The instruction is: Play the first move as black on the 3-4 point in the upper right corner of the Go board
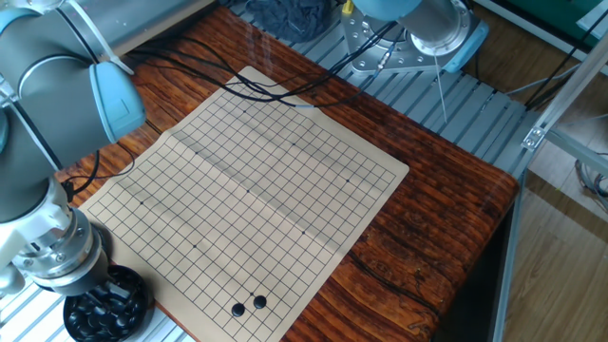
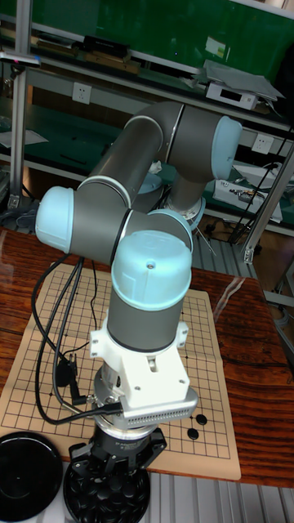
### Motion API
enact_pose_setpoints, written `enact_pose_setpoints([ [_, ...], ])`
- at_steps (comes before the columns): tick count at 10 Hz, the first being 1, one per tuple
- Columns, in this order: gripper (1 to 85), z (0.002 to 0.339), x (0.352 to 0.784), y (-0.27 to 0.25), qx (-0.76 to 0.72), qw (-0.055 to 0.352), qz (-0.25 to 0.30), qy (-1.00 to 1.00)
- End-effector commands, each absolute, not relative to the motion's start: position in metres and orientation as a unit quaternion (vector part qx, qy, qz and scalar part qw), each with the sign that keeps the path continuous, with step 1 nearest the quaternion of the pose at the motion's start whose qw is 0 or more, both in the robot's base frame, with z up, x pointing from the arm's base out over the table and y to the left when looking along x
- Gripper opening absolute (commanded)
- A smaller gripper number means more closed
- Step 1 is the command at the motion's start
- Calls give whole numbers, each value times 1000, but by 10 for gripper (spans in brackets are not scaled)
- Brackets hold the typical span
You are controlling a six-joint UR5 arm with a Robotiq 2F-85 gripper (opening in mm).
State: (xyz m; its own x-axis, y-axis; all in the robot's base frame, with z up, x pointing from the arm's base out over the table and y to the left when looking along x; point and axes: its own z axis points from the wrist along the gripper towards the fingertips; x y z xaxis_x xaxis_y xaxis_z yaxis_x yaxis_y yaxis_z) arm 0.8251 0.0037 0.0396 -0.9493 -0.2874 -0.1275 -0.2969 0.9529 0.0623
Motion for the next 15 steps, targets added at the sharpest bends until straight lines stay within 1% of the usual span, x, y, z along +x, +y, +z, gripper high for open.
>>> enact_pose_setpoints([
  [1, 313, 40, 826, 5, -148, 60, 46, 986],
  [7, 310, 35, 824, 10, -147, 55, 67, 985],
  [13, 310, 33, 823, 9, -149, 51, 71, 985],
  [15, 307, 34, 822, 13, -147, 50, 81, 985],
])
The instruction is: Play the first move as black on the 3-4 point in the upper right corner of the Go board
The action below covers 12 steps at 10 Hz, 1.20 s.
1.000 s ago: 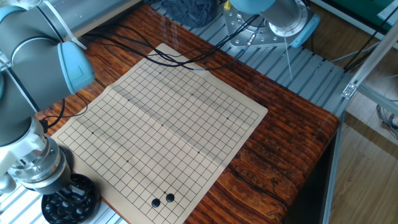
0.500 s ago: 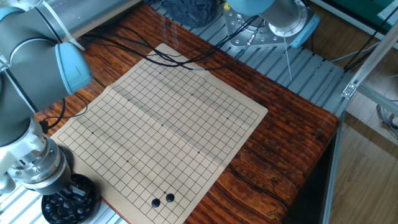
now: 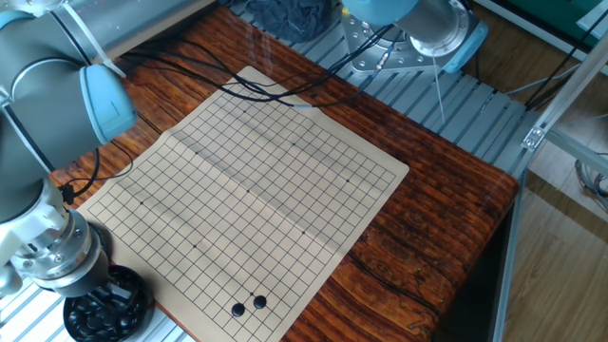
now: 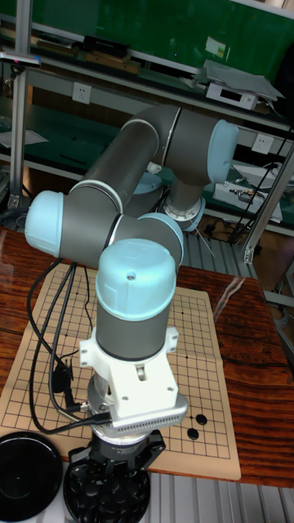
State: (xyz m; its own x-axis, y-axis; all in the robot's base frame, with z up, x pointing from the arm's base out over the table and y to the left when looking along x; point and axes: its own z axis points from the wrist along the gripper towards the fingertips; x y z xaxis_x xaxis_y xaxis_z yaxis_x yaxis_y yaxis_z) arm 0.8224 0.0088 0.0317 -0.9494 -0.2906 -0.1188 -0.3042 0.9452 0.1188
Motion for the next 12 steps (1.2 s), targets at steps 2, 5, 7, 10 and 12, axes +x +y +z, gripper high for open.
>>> enact_pose_setpoints([
  [2, 327, 40, 822, 14, -145, 50, 95, 984],
  [5, 350, 44, 821, 10, -145, 49, 95, 984],
  [7, 350, 45, 822, 7, -151, 51, 89, 983],
  [10, 353, 44, 825, 1, -158, 53, 74, 983],
  [12, 357, 45, 825, 0, -156, 54, 73, 984],
])
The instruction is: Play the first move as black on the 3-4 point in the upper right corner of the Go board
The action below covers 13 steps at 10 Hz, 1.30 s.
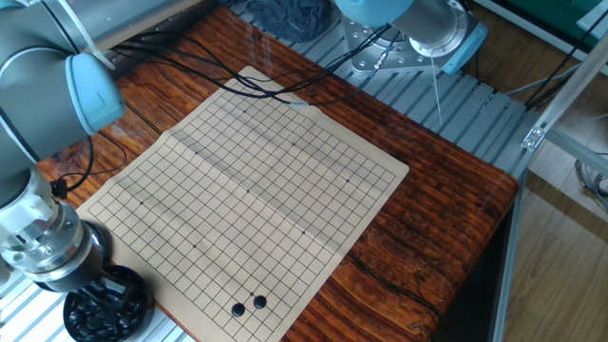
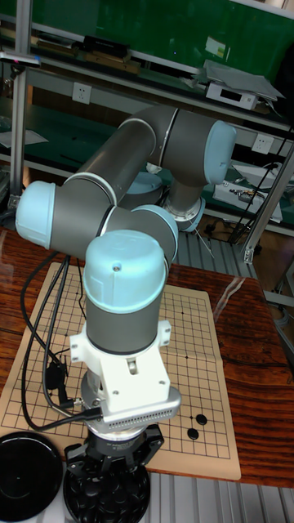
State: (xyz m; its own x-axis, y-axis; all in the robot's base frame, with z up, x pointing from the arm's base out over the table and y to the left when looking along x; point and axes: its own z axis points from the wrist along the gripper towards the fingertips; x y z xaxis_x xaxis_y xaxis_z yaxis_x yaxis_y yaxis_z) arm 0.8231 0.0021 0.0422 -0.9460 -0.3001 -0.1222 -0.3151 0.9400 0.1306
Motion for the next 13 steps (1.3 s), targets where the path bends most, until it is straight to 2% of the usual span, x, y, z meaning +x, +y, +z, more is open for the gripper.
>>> enact_pose_setpoints([
  [1, 357, 46, 824, -1, -156, 53, 71, 984],
  [13, 357, 41, 833, -3, -144, 63, 62, 986],
])
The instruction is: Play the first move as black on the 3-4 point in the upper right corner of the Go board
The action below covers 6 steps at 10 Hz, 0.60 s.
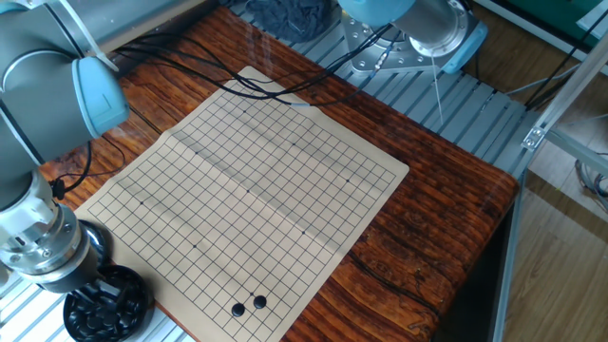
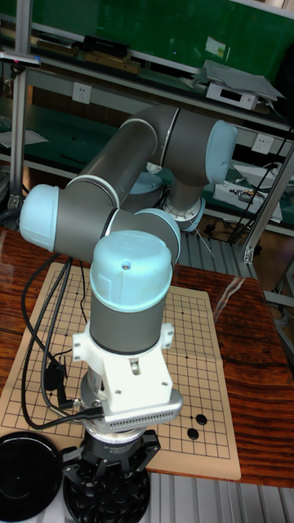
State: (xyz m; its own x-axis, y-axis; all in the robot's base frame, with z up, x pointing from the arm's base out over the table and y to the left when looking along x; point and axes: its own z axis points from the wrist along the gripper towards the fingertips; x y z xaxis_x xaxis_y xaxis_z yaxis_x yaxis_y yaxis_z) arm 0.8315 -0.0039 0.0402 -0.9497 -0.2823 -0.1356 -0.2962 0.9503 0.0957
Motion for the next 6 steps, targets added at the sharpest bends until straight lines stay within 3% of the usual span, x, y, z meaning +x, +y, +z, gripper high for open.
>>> enact_pose_setpoints([
  [1, 357, 40, 833, -3, -144, 62, 62, 986],
  [6, 353, 39, 831, 9, -132, 58, 87, 986],
])
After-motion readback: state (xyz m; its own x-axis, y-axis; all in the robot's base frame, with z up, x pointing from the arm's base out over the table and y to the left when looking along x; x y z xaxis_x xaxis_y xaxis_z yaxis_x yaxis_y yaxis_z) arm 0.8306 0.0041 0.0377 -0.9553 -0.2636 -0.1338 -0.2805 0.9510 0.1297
